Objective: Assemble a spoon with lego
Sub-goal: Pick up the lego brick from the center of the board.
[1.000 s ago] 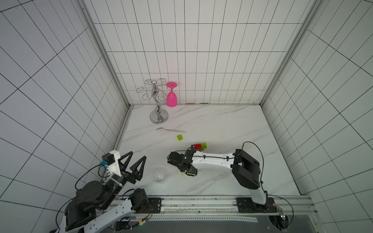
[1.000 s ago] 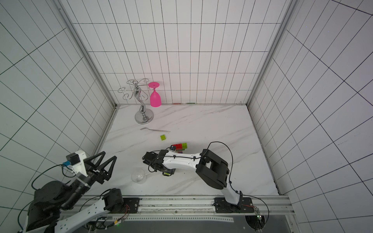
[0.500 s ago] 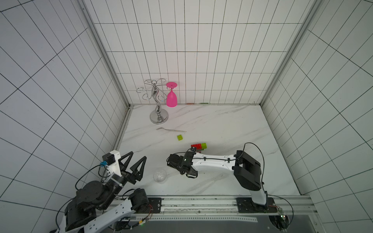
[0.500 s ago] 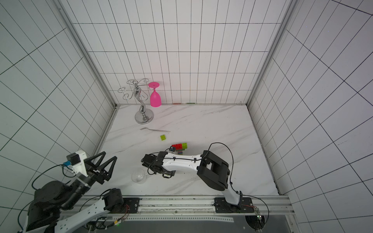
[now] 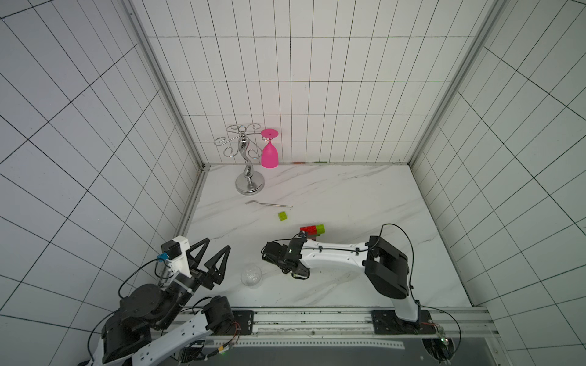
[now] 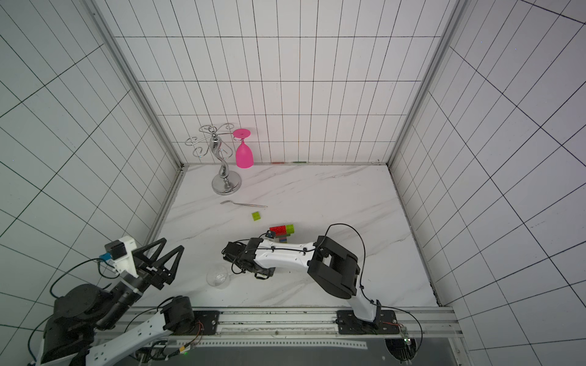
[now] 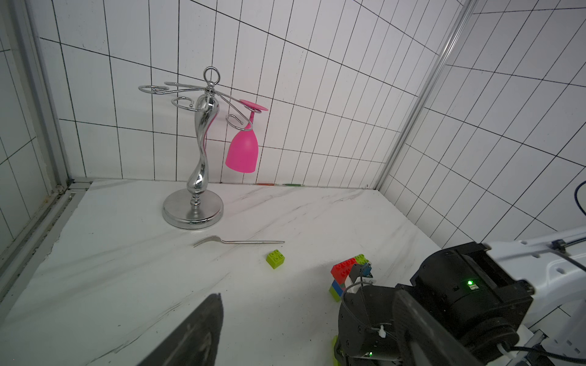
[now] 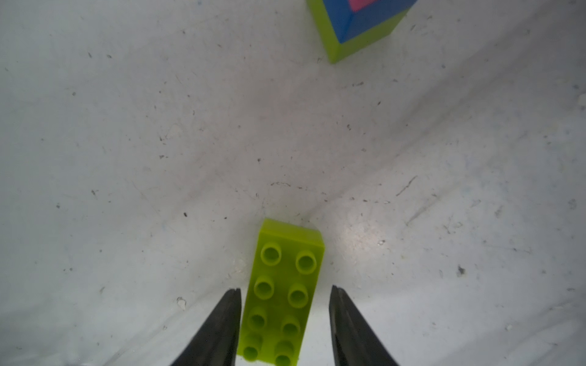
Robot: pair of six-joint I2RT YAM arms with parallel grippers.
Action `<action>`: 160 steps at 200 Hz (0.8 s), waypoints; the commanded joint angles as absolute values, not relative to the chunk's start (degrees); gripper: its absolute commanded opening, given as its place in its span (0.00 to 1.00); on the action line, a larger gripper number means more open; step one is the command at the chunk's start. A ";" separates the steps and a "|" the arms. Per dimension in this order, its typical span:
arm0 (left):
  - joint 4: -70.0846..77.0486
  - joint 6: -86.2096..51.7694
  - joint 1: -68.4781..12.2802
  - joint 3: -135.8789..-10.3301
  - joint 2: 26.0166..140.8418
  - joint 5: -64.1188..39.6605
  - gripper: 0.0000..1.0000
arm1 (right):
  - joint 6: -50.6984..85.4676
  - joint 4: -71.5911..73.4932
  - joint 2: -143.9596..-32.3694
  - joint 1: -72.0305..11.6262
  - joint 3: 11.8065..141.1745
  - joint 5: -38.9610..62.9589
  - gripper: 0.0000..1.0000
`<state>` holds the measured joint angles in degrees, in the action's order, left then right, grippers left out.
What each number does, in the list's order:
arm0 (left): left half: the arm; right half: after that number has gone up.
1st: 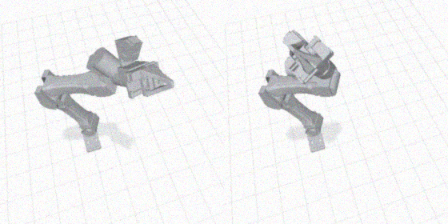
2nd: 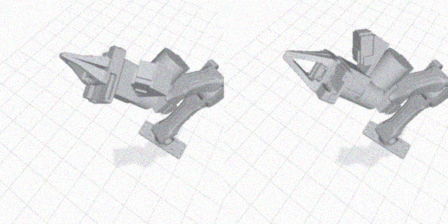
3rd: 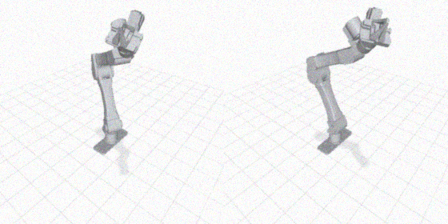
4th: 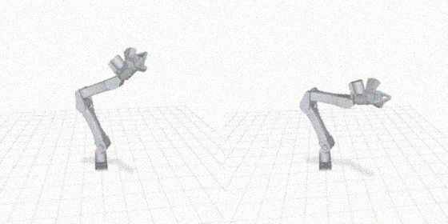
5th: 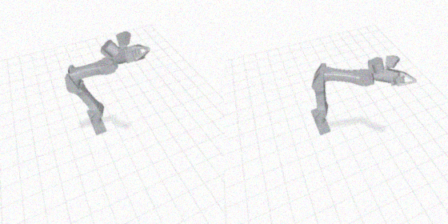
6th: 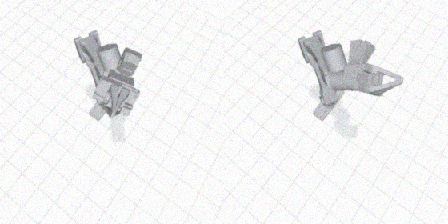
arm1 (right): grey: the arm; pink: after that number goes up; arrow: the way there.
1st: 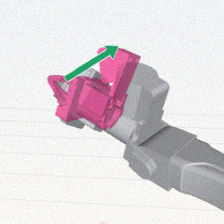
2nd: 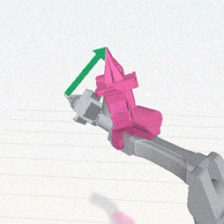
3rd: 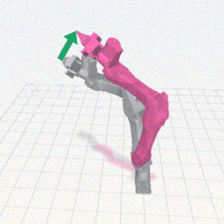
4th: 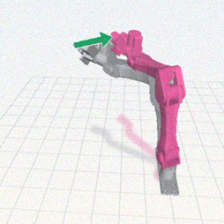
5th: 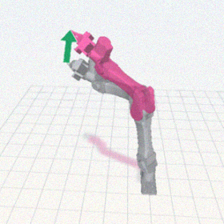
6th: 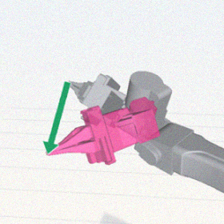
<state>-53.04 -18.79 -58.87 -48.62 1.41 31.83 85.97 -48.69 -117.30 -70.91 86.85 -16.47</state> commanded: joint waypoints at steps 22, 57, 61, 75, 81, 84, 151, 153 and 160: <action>-53.88 -18.19 -58.71 -49.04 1.10 31.13 0.83 | 86.57 -49.31 -118.48 -70.75 87.30 -16.89 0.41; -54.05 -18.14 -58.71 -49.14 1.13 31.12 0.83 | 86.22 -49.21 -118.20 -70.67 86.93 -16.88 0.30; -54.05 -18.18 -58.71 -49.14 1.07 31.11 0.83 | 86.15 -49.16 -118.15 -70.66 86.92 -16.83 0.28; -54.04 -18.13 -58.71 -49.15 1.10 31.12 0.83 | 85.50 -48.61 -117.50 -70.66 86.45 -16.79 0.23; -54.03 -18.17 -58.70 -49.13 1.06 31.07 0.83 | 84.65 -47.85 -116.98 -70.64 86.08 -16.79 0.21; -54.01 -18.26 -58.71 -49.13 1.06 31.12 0.83 | 84.20 -47.29 -116.66 -70.65 85.86 -16.79 0.20; -50.93 -18.03 -58.71 -47.25 1.11 30.02 0.80 | 46.36 -23.69 -92.44 -67.97 70.73 -17.94 0.15; -50.75 -18.20 -58.71 -47.10 1.18 29.98 0.80 | 45.03 -23.32 -91.62 -67.53 70.26 -17.65 0.15; -50.15 -18.31 -58.71 -46.77 1.39 29.54 0.79 | 39.62 -22.62 -88.52 -65.81 69.44 -16.28 0.15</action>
